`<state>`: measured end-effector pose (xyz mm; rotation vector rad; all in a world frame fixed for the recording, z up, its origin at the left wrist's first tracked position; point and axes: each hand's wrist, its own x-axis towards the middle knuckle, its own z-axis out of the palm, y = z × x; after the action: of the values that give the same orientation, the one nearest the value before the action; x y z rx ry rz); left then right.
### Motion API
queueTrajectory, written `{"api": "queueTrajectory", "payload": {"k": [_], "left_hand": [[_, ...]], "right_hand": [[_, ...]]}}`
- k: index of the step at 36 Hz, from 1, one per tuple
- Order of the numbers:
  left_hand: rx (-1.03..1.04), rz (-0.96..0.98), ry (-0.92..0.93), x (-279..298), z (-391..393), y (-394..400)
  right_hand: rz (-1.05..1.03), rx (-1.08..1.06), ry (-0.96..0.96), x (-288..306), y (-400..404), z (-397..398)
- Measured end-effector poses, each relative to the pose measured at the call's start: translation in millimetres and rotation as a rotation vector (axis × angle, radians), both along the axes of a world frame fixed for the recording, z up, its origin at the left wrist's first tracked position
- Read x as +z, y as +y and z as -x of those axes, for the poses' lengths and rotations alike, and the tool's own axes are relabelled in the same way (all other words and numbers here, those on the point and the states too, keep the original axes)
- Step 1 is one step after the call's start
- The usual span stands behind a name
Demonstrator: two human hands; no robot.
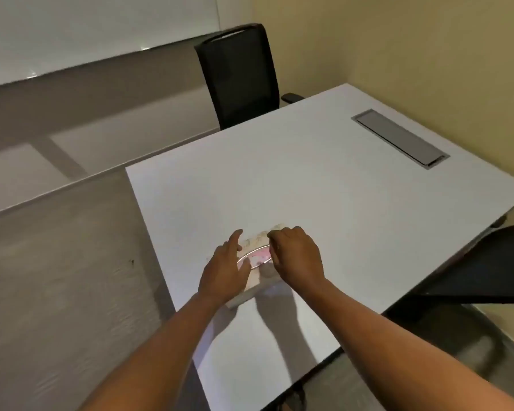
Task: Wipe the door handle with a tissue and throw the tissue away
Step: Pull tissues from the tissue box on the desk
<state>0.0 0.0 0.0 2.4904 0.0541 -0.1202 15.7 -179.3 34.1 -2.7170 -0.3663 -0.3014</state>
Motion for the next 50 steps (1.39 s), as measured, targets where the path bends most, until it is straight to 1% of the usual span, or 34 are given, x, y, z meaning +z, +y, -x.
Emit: {"api": "queueTrajectory", "payload": {"k": [5, 8, 12, 26, 29, 37, 40, 50], "left_hand": [[-0.105, -0.076, -0.009, -7, 0, 12], [-0.158, -0.085, -0.027, -14, -2, 19], [-0.177, -0.073, -0.03, -20, -6, 26], [-0.307, -0.156, -0.072, -38, -15, 32], [-0.33, -0.165, -0.067, -39, -17, 31], [-0.406, -0.245, -0.126, -37, -17, 32], [-0.402, -0.26, -0.138, -36, -15, 31], [-0.377, -0.286, -0.073, -39, -10, 32]], "right_hand": [[-0.01, -0.001, 0.089, -11, 10, -14], [0.044, -0.004, 0.158, -23, 20, -22], [0.109, 0.003, 0.273, -35, 34, -26], [0.239, -0.052, 0.43, -45, 42, -30], [0.226, -0.058, 0.45, -46, 42, -31], [0.208, -0.035, 0.449, -51, 46, -33], [0.225, -0.032, 0.446, -52, 48, -34], [0.248, -0.032, 0.451, -56, 52, -35]]}}
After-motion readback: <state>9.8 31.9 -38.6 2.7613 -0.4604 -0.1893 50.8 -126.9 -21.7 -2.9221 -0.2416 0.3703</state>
